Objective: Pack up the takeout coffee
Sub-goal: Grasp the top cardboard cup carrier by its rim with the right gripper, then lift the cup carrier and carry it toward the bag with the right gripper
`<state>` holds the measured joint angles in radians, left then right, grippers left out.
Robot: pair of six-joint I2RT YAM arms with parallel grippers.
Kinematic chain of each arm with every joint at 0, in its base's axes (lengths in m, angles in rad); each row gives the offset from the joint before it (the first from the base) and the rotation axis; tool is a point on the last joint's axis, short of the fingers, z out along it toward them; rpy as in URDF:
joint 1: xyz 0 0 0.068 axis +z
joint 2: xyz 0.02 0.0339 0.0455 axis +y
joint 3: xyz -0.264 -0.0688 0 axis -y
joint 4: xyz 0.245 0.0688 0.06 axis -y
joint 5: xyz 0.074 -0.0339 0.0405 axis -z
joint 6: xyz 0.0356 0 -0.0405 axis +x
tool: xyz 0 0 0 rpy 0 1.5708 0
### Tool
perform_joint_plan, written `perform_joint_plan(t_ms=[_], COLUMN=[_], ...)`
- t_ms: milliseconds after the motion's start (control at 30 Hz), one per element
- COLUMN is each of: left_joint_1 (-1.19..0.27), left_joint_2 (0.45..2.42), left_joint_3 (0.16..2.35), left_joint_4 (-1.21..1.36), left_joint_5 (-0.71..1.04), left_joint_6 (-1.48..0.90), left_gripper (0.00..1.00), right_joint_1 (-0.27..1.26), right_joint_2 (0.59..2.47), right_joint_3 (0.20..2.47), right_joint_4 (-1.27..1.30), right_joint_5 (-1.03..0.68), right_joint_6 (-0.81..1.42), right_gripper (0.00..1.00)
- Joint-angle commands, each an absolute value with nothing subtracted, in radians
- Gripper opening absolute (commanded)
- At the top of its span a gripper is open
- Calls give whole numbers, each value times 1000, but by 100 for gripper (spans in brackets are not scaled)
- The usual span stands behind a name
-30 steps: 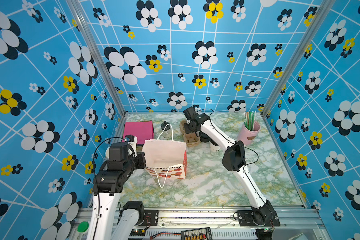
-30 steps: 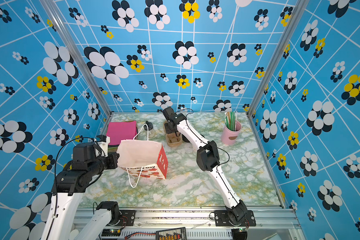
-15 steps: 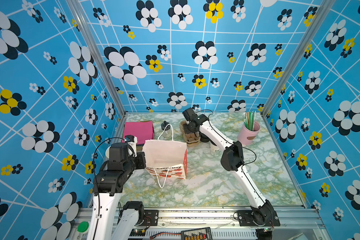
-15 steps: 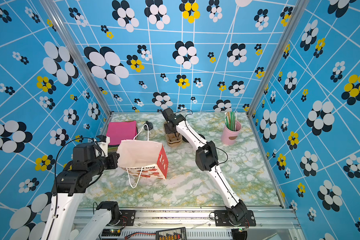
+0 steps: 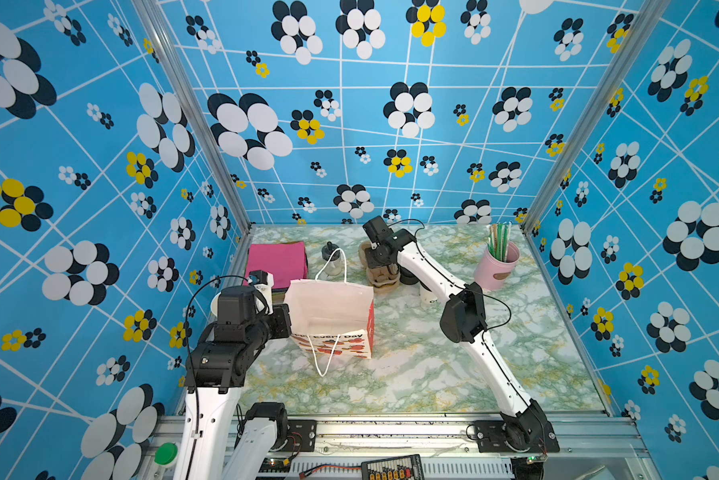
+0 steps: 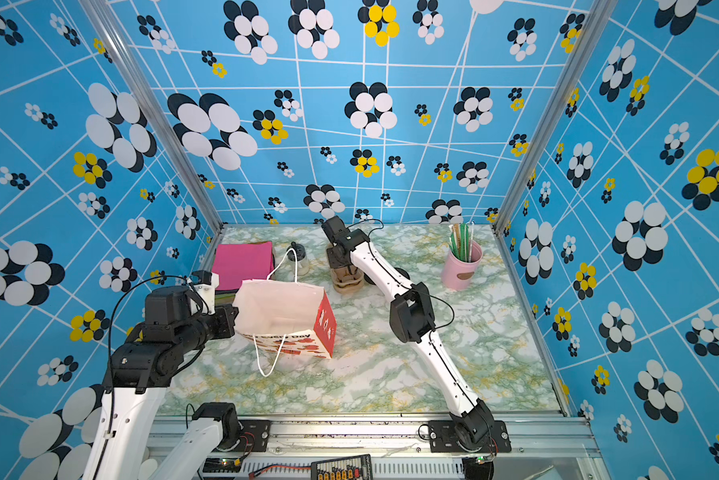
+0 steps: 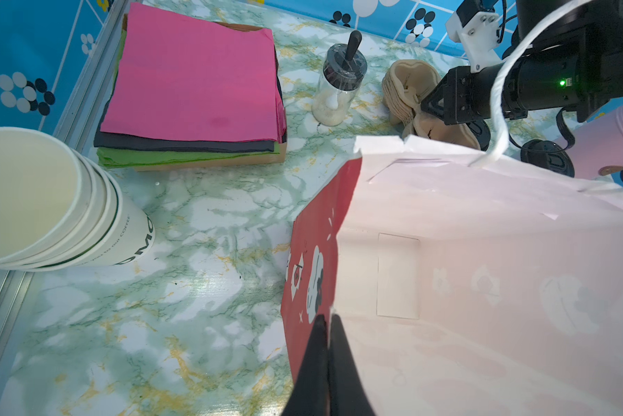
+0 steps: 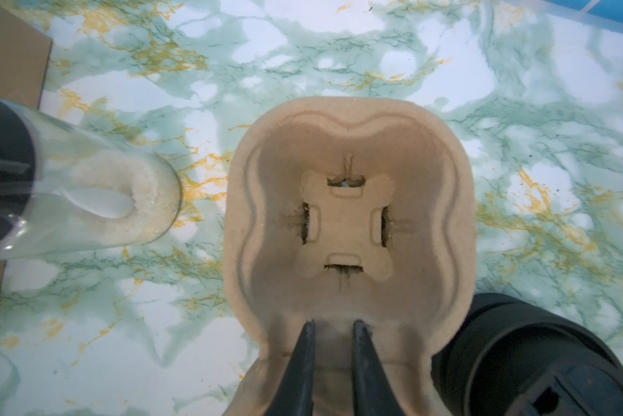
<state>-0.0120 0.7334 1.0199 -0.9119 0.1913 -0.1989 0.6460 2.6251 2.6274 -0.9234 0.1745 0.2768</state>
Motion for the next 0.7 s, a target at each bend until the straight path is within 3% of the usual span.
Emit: perform_joint_plan(t_ms=[0,667], left_joint_1=[0,0], left_joint_2=[726,732], left_joint_3=[1006,988], left_joint_4=[-896,-862], left_joint_5=[211,287], left_joint_6=[-210,-213], left_gripper=[0,0], right_joint_1=[650,650], right_joint_2=[2565,2317], right_joint_3=[2643,2642], right_joint_4=[-935,-973], right_joint_5=[173,204], right_joint_6=[282,213], right_gripper=[15,14])
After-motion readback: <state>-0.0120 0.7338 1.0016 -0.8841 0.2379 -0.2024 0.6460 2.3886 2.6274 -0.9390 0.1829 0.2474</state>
